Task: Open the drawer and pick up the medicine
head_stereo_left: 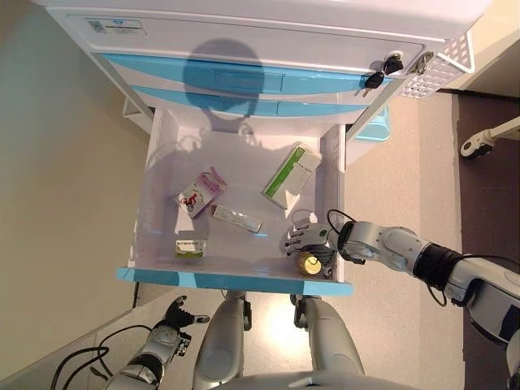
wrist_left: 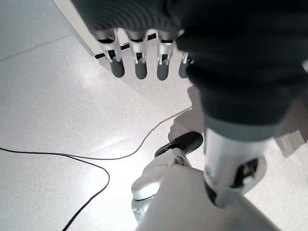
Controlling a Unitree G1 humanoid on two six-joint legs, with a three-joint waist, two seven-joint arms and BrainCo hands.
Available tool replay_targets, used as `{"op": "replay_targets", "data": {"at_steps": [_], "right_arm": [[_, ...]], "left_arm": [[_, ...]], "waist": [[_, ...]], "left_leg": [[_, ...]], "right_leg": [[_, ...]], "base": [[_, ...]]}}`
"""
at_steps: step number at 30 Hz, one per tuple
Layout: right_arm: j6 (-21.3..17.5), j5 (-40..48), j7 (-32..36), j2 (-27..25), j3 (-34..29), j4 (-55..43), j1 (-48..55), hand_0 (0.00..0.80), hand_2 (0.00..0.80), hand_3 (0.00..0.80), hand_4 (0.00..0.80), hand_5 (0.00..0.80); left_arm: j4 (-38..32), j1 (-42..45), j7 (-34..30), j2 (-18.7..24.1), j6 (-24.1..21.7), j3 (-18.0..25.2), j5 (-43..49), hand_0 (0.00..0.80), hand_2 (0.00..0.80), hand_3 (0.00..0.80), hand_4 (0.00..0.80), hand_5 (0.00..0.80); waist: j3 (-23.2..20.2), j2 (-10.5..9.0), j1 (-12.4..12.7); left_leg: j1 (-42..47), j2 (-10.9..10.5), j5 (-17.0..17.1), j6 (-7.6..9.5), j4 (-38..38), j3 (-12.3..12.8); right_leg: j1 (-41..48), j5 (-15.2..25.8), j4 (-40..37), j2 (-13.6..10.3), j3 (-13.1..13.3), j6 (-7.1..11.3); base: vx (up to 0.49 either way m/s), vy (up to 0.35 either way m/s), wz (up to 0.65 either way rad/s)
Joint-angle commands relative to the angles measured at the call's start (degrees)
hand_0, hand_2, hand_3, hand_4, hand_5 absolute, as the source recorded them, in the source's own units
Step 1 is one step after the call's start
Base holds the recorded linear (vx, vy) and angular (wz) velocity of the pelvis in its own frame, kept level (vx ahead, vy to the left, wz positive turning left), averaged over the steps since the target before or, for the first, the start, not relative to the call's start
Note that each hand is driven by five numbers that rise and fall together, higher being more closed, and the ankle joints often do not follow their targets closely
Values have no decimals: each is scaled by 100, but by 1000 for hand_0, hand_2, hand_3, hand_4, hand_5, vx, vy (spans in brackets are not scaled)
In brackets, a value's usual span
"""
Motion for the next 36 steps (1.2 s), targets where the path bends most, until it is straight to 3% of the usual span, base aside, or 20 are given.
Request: {"op": "replay_targets", "data": {"at_steps": [1,2,10,18,29,36], "right_arm": [[-69,-112,157,88,276,62,411,715,715,715,715,715],[-72,-141,148,118,277,128,449,800,800,800,800,800],[-22,-323,37,325,232,585,664,800,800,800,800,800],[-65,-179,100,215,162,258,689,800,800,800,800,800],[-28,522,143,97,-72,-439,511,800,800,800,800,800],[86,1029,-241,99,-396,-498,221,800,800,800,800,800]], "left_arm": [[105,-14,8,33,9,61,-43,0,0,0,0,0],[106,-15,7,35,12,60,-46,0,0,0,0,0],[98,-17,-1,33,-6,21,-59,0,0,0,0,0],[87,-24,-11,58,-5,65,-61,0,0,0,0,0],[88,5,27,68,-8,152,-74,0,0,0,0,0],[53,60,56,26,-41,101,-84,0,0,0,0,0]], "waist": [[86,-190,12],[86,-186,12],[96,-160,28],[100,-195,25],[118,-251,16],[62,-274,24]], "left_leg": [[25,-320,-300,72,77,13],[20,-325,-298,73,88,6],[5,-346,-290,82,104,-51],[-21,-342,-276,83,98,-69],[-22,-327,-274,96,113,-44],[-18,-311,-280,97,134,-12]], "right_leg": [[-183,805,-481,-141,279,292],[-182,797,-470,-141,283,289],[-194,764,-417,-142,276,272],[-218,770,-418,-134,271,271],[-240,790,-397,-133,244,276],[-241,804,-386,-130,239,273]], "base": [[-6,-9,5],[-6,-6,5],[-11,-7,4],[-11,-1,4],[0,0,0],[0,0,0]]}}
